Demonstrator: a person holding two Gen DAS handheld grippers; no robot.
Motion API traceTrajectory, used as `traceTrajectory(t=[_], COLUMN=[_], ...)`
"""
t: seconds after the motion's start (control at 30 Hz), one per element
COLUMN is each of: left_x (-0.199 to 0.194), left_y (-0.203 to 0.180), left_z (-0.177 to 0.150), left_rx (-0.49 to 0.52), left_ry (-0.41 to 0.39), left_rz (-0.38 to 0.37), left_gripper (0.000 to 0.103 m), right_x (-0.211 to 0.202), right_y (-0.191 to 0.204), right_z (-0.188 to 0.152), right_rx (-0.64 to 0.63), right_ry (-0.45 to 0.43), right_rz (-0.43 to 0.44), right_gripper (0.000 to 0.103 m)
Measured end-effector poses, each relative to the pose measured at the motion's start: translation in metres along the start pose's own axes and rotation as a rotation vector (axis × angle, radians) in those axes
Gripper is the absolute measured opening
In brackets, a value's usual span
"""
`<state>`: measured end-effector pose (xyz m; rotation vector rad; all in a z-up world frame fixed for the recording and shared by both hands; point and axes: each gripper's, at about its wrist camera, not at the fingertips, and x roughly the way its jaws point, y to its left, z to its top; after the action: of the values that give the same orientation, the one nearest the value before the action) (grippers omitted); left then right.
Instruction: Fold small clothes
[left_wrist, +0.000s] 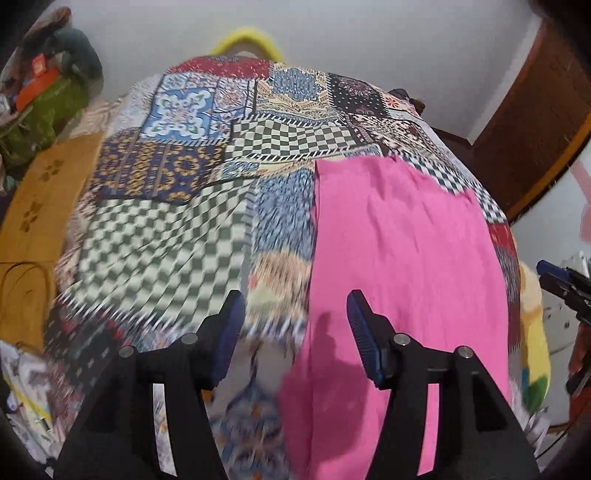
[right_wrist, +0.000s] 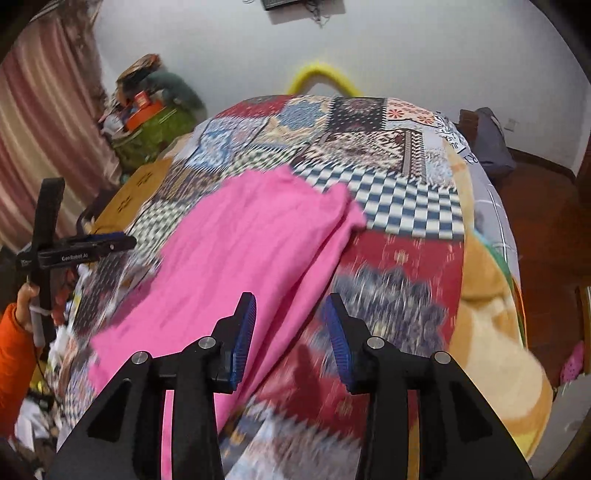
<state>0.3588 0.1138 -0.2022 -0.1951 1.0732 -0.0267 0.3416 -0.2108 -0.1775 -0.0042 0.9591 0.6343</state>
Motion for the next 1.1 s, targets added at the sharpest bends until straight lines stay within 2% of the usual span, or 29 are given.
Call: traceTrajectory(t=[0.23, 0.33, 0.37, 0.43, 0.47, 0.5, 0.53, 0.57, 0.6, 0.63, 0.67, 0.7, 0.73, 0.8, 0.9, 1.03, 1.1], left_x=[0.063, 0.089, 0.097, 0.104, 0.105, 0.106, 0.107, 0.108, 0.11, 0.11, 0.109, 0.107, 0.106, 0.104, 0.108, 0.109, 0.1], left_y=[-0.002, 0.002, 0.003, 0.002, 0.001, -0.001, -0.002, -0.005, -0.008, -0.013, -0.017, -0.022, -0.025, -0.032, -0.029, -0.021, -0.02], left_z=[0.047, 0.063, 0.068, 0.075, 0.079, 0.082, 0.084, 0.085, 0.087, 0.088, 0.087, 0.087, 0.086, 0.085, 0.087, 0.089, 0.087], left_rx=[-0.012, -0.079, -0.101, -0.12, -0.113, -0.105, -0.097, -0.079, -0.06, -0.033, -0.002, 0.035, 0.061, 0.11, 0.114, 0.063, 0.058], left_ry=[0.006, 0.019, 0.022, 0.005, -0.003, -0.007, -0.011, -0.01, -0.009, -0.015, -0.025, -0.035, -0.045, -0.062, -0.059, -0.031, -0.036], left_rz=[-0.01, -0.082, -0.107, -0.119, -0.133, -0.149, -0.164, -0.185, -0.185, -0.17, -0.163, -0.152, -0.136, -0.058, 0.038, 0.029, 0.028], left_gripper=[0.057, 0.057, 0.057, 0.057, 0.057, 0.055, 0.044, 0.028, 0.023, 0.019, 0.008, 0.005, 0.004, 0.004, 0.004, 0.005, 0.006], right_x=[0.054, 0.072, 0.08, 0.089, 0.092, 0.093, 0.093, 0.092, 0.09, 0.09, 0.089, 0.088, 0.087, 0.087, 0.091, 0.1, 0.097], right_y=[-0.032, -0.041, -0.045, -0.047, -0.047, -0.047, -0.047, -0.046, -0.045, -0.043, -0.041, -0.039, -0.037, -0.035, -0.041, -0.045, -0.043], right_z=[0.042, 0.052, 0.055, 0.058, 0.058, 0.06, 0.061, 0.062, 0.064, 0.066, 0.068, 0.072, 0.074, 0.081, 0.091, 0.089, 0.086], right_rx=[0.059, 0.068, 0.078, 0.086, 0.085, 0.085, 0.084, 0.077, 0.064, 0.053, 0.04, 0.023, 0.006, -0.014, -0.002, 0.026, 0.025], right_ry=[-0.005, -0.005, 0.003, 0.008, 0.006, -0.005, -0.016, -0.025, -0.032, -0.034, -0.034, -0.042, -0.045, -0.053, -0.051, -0.009, 0.013], right_rz=[-0.014, -0.017, -0.006, 0.004, 0.006, 0.007, 0.013, 0.018, 0.016, 0.017, 0.016, 0.002, -0.006, -0.028, -0.051, -0.057, -0.058], right_gripper=[0.035, 0.035, 0.033, 0.019, 0.008, 0.007, 0.007, 0.005, 0.004, 0.004, 0.003, 0.003, 0.003, 0.003, 0.003, 0.003, 0.007])
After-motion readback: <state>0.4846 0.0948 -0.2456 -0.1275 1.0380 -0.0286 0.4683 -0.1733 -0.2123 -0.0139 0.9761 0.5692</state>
